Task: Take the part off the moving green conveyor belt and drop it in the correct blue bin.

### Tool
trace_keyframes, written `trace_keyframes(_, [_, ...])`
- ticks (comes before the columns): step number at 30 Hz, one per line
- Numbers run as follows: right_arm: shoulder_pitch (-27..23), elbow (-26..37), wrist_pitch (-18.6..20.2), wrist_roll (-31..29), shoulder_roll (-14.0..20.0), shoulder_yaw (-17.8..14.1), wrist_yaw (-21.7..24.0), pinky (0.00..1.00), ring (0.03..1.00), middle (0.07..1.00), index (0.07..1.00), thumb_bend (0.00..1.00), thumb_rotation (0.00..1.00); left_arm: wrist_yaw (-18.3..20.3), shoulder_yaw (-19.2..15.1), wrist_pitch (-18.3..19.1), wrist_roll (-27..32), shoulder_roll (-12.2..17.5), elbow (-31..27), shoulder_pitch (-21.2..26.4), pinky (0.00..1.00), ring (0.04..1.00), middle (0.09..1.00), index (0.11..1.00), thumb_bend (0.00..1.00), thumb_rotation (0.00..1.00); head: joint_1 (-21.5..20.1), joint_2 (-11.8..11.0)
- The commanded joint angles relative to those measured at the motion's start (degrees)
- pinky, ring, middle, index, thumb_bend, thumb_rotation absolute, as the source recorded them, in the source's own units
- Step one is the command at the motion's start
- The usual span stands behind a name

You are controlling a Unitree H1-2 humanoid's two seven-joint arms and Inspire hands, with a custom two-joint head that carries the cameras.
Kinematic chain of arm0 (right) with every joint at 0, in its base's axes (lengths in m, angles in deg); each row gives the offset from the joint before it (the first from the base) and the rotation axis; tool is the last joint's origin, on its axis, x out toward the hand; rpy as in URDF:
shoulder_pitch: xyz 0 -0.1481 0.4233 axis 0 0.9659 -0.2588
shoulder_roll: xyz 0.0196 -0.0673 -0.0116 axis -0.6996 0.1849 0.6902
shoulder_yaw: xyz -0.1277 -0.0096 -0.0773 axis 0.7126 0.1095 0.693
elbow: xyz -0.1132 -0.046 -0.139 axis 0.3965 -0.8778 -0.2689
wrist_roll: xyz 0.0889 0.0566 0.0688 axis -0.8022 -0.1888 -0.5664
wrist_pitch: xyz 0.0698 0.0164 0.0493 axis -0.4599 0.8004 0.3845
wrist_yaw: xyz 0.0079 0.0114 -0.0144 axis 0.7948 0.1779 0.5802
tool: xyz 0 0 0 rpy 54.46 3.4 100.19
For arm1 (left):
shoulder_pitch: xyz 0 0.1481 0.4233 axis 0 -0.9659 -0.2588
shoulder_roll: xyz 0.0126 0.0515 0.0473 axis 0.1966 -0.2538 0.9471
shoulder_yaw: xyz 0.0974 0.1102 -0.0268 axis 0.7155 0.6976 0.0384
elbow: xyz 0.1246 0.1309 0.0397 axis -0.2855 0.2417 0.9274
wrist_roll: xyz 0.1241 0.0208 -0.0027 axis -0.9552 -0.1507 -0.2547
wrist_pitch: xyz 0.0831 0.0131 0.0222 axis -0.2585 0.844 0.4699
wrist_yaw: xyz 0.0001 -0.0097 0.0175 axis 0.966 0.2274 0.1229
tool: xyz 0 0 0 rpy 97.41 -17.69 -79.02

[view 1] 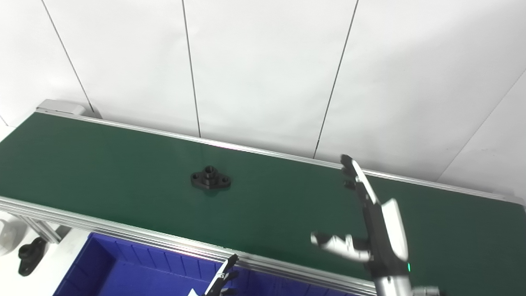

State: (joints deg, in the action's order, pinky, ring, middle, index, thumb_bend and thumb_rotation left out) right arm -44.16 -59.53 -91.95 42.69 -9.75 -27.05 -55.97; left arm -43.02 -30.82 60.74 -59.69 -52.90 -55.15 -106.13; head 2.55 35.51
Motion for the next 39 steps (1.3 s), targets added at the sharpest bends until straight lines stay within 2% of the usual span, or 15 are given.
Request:
trace_keyframes(1, [-4.9, -1.6, 1.4, 2.8, 0.2, 1.0, 1.3, 0.73, 0.854, 0.897, 0.844, 0.95, 0.73, 0.1, -0.1, -1.1, -0.3, 0.1, -1.2, -0.1, 0.79, 0.929, 1.0, 1.0, 0.91, 0.82, 0.0, 0.1])
trace_keyframes(3, [-8.3, -4.1, 2.5, 5.3, 0.3, 1.8, 1.9, 0.71, 0.838, 0.892, 0.845, 0.97, 0.72, 0.3, -0.1, -1.5, -0.1, 0.2, -1.1, -0.2, 0.79, 0.932, 1.0, 1.0, 0.91, 0.81, -0.2, 0.2])
trace_keyframes(7, [-16.0, -11.0, 4.3, 10.5, 0.8, 4.0, 2.8, 0.75, 0.841, 0.897, 0.873, 0.99, 0.72, -0.3, -0.2, -2.3, -0.5, -0.7, -1.0, -0.6, 0.78, 0.923, 1.0, 1.0, 0.91, 0.8, -0.5, 0.5])
trace_keyframes(11, [-21.9, -16.6, 6.2, 14.9, 1.4, 6.3, 3.7, 0.77, 0.86, 0.91, 0.897, 1.0, 0.73, -1.4, -0.2, -5.4, 1.2, -2.1, 0.3, -0.9, 0.82, 0.935, 1.0, 1.0, 0.9, 0.76, -0.1, 1.1])
trace_keyframes(16, [-28.6, -24.5, 7.7, 20.5, 1.8, 9.7, 3.2, 0.73, 0.818, 0.888, 0.886, 1.0, 0.7, -2.6, 0.1, -6.3, -0.2, -2.8, 0.2, -1.4, 0.81, 0.93, 1.0, 1.0, 0.9, 0.79, 0.8, 1.4])
trace_keyframes(18, [-30.8, -27.5, 8.7, 22.3, 1.7, 10.9, 3.3, 0.76, 0.818, 0.885, 0.884, 1.0, 0.7, -3.1, 0.6, -6.4, -0.8, -2.7, 0.0, -1.6, 0.81, 0.929, 1.0, 1.0, 0.89, 0.8, 1.0, 1.5])
trace_keyframes(24, [-34.7, -34.7, 10.5, 24.2, 0.9, 13.8, 3.8, 0.79, 0.829, 0.887, 0.878, 1.0, 0.66, -4.5, 2.1, -6.4, -0.9, -3.8, -0.7, -2.6, 0.8, 0.935, 1.0, 1.0, 0.9, 0.81, 1.4, 1.7])
trace_keyframes(27, [-35.9, -38.9, 10.9, 24.5, 0.5, 15.3, 2.4, 0.79, 0.82, 0.876, 0.877, 1.0, 0.66, -4.7, 3.1, -6.4, 1.0, -4.2, -0.7, -2.9, 0.83, 0.953, 1.0, 1.0, 0.93, 0.8, 1.3, 1.7])
trace_keyframes(30, [-37.0, -43.5, 11.4, 24.4, -0.1, 16.3, 1.0, 0.76, 0.808, 0.867, 0.864, 1.0, 0.64, -4.6, 3.4, -6.3, -0.7, -4.3, -1.3, -3.3, 0.83, 0.956, 1.0, 1.0, 0.95, 0.81, 1.7, 1.7])
trace_keyframes(38, [-38.5, -52.5, 12.6, 24.2, -0.9, 18.9, -1.0, 0.71, 0.788, 0.846, 0.856, 1.0, 0.64, -12.3, 8.1, -6.4, -1.2, -4.4, -1.0, -3.7, 0.79, 0.963, 1.0, 1.0, 0.91, 0.78, 3.5, 2.1])
trace_keyframes(39, [-38.6, -53.6, 12.6, 24.0, -1.0, 19.1, -1.5, 0.71, 0.787, 0.845, 0.855, 1.0, 0.64, -12.3, 8.0, -6.4, -2.5, -4.6, -1.5, -4.3, 0.78, 0.96, 1.0, 1.0, 0.91, 0.77, 3.9, 2.1])
